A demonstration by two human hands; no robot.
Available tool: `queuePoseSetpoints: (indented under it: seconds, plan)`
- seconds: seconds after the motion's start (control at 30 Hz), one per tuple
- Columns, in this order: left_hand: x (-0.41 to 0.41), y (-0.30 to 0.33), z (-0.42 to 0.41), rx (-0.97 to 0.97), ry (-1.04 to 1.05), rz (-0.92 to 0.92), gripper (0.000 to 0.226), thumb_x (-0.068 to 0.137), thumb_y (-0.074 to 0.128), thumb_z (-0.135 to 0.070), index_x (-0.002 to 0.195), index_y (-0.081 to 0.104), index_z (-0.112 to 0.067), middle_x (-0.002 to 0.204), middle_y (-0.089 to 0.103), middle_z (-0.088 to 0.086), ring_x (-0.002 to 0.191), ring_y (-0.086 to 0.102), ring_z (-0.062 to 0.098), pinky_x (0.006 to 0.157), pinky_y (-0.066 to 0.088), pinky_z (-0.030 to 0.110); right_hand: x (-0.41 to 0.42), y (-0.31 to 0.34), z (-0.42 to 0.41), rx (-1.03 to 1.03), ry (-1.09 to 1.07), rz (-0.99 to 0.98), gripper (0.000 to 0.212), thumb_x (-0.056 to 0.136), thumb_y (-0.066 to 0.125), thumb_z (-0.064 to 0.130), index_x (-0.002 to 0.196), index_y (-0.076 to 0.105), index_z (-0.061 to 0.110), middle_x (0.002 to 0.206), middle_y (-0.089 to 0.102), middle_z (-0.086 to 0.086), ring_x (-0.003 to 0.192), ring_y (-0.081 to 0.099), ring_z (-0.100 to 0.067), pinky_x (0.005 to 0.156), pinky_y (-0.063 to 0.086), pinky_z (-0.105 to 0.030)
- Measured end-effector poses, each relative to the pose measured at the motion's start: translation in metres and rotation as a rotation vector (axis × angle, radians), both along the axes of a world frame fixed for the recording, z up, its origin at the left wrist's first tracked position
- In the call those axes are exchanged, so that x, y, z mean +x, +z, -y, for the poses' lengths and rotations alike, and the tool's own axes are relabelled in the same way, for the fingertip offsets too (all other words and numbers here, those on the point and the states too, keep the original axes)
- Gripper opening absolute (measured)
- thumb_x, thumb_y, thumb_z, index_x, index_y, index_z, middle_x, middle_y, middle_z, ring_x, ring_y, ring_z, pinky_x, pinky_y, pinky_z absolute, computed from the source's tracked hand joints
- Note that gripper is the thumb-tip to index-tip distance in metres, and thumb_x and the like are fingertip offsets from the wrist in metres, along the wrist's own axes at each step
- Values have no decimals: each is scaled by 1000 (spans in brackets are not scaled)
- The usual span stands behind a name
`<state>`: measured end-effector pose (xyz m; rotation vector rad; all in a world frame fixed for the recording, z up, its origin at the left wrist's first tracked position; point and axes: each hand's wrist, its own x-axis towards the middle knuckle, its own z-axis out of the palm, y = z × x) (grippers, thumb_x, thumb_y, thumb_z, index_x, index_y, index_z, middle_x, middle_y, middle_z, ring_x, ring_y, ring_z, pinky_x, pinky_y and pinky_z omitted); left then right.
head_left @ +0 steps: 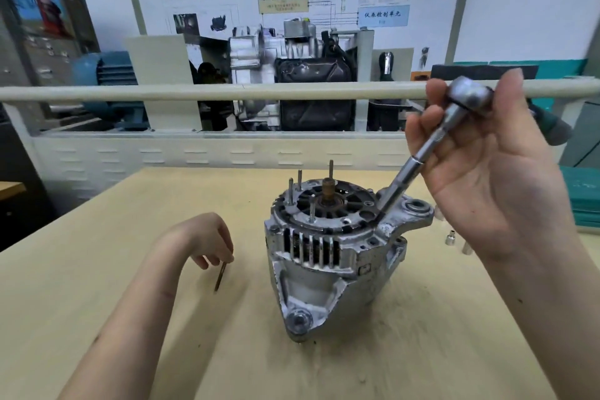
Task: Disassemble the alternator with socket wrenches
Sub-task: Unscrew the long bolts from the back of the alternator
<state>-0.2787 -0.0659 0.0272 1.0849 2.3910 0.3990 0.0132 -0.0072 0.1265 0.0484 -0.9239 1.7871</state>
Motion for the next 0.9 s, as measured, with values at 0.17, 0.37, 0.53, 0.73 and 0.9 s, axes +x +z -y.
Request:
queuePoseSetpoints:
  seconds: [0.17,0.37,0.53,0.73,0.9]
  plan:
    - [-6,-12,-1,-92,25,29,12,78,66,-4,76,58,-13,66,63,3,58,60,12,50,52,21,1,0,1,-1,-4,8,35,70,49,40,50,66,18,71,69,3,60,62,-5,71,54,-23]
    - [-12,-16,0,-121,10,60,11,79,65,-6,77,59,-14,68,63,4,59,58,13,52,53,21,2,1,-1,-12,-9,8,34,70,50,40,49,66,18,70,69,3,59,62,-5,71,54,-23]
    - [-12,-15,0,-107,14,71,12,79,67,-8,78,58,-14,69,62,3,61,58,12,55,54,21,2,1,-2,-5,-17,19,36,71,48,41,49,67,19,70,69,4,59,61,-4,72,54,-23]
    - [-12,-15,2,-102,14,77,13,78,70,-11,79,58,-14,70,61,4,60,57,12,56,53,21,2,1,-2,-9,-15,39,42,77,46,42,48,67,19,70,68,5,58,61,-3,71,54,-22]
    - [-12,-13,4,-96,13,82,14,77,72,-13,81,58,-14,70,61,2,61,58,11,56,53,19,2,1,-3,0,-6,26,35,71,49,41,51,67,19,71,69,5,59,61,-4,71,54,-23]
